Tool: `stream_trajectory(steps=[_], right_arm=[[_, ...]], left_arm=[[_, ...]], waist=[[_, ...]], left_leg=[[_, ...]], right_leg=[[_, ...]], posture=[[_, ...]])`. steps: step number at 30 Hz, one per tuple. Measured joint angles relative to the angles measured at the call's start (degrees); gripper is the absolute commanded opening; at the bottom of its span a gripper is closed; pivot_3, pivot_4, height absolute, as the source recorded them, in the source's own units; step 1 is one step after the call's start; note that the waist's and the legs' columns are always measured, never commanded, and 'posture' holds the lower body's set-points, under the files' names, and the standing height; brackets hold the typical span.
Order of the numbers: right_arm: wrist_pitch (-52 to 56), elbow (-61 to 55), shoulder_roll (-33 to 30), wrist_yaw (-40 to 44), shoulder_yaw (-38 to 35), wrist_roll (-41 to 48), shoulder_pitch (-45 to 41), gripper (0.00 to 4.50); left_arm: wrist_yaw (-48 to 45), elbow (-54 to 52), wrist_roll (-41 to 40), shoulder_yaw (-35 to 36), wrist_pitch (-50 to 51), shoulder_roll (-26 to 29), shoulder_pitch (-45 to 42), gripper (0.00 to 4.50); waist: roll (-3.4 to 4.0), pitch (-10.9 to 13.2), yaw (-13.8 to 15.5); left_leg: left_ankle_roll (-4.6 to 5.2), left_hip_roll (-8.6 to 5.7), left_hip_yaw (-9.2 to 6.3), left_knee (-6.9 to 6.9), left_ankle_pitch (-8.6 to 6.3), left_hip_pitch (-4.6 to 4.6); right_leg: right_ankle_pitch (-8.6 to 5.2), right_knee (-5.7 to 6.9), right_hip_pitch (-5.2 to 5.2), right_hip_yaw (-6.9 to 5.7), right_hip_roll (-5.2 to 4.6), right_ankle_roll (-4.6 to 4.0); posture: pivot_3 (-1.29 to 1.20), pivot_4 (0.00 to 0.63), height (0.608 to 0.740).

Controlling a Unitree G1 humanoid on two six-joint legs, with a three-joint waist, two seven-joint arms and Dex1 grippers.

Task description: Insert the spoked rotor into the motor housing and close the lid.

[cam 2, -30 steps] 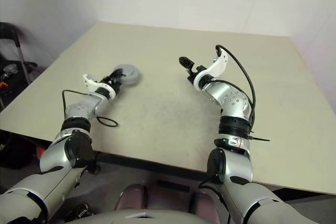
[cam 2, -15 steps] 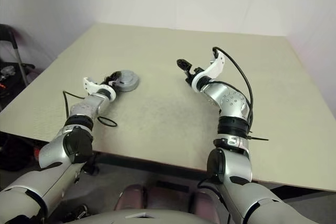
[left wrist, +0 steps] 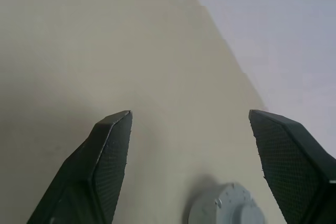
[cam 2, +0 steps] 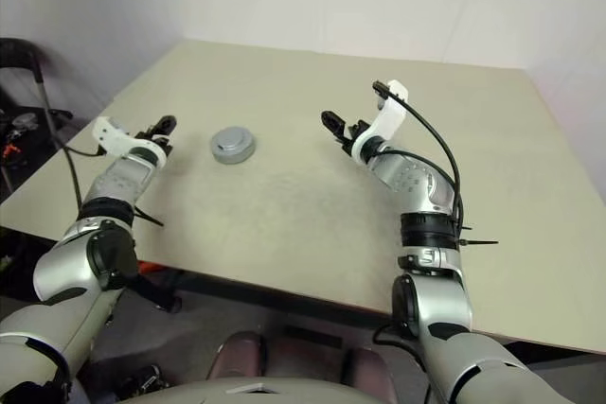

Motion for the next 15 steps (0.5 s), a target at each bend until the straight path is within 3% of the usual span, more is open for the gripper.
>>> stream_trajectory(steps=[3, 7, 11, 15], right_arm=[[-6.4, -0.4, -5.2, 5.4, 3.2, -6.2, 2.4, 4.50], [-8.3, 0.1, -19.4, 18.4, 6.6, -11.5, 6.4, 4.50], [-11.8, 3.8, -24.5, 24.6, 7.5, -15.6, 7.4, 4.50], [-14.6, 7.9, -25.4, 27.1, 8.0, -19.0, 7.5, 4.50]], left_arm=[[-6.8, -6.6, 6.0, -8.9, -3.0, -2.9, 0.6, 3.75], [-18.5, -19.6, 14.0, -23.4, -3.8, -4.8, 5.0, 3.75], [-23.8, -25.0, 18.7, -31.0, -5.0, -5.9, 8.4, 3.75], [-26.4, -26.8, 21.2, -34.6, -5.8, -6.7, 10.7, 3.75]], waist=[[-0.07, 0.0, 0.0], [-0.09, 0.0, -0.1], [-0.09, 0.0, -1.5], [-0.09, 0.0, -2.3]], left_leg=[[0.00, -0.07, 0.01, 0.11, 0.00, -0.06], [0.07, -0.12, 0.07, 0.12, -0.02, -0.04], [0.17, -0.02, 0.11, 0.14, -0.06, 0.00], [0.30, 0.03, 0.14, 0.16, 0.01, 0.19]], right_leg=[[0.04, 0.01, 0.00, 0.02, -0.11, 0.06], [0.03, 0.01, 0.06, 0.04, -0.32, 0.09], [-0.06, 0.12, 0.04, 0.07, -0.03, -0.26], [-0.13, 0.39, 0.04, 0.15, 0.07, -0.45]], posture=[[0.00, 0.000, 0.740], [0.00, 0.000, 0.740], [0.00, 0.000, 0.740], [0.00, 0.000, 0.740]])
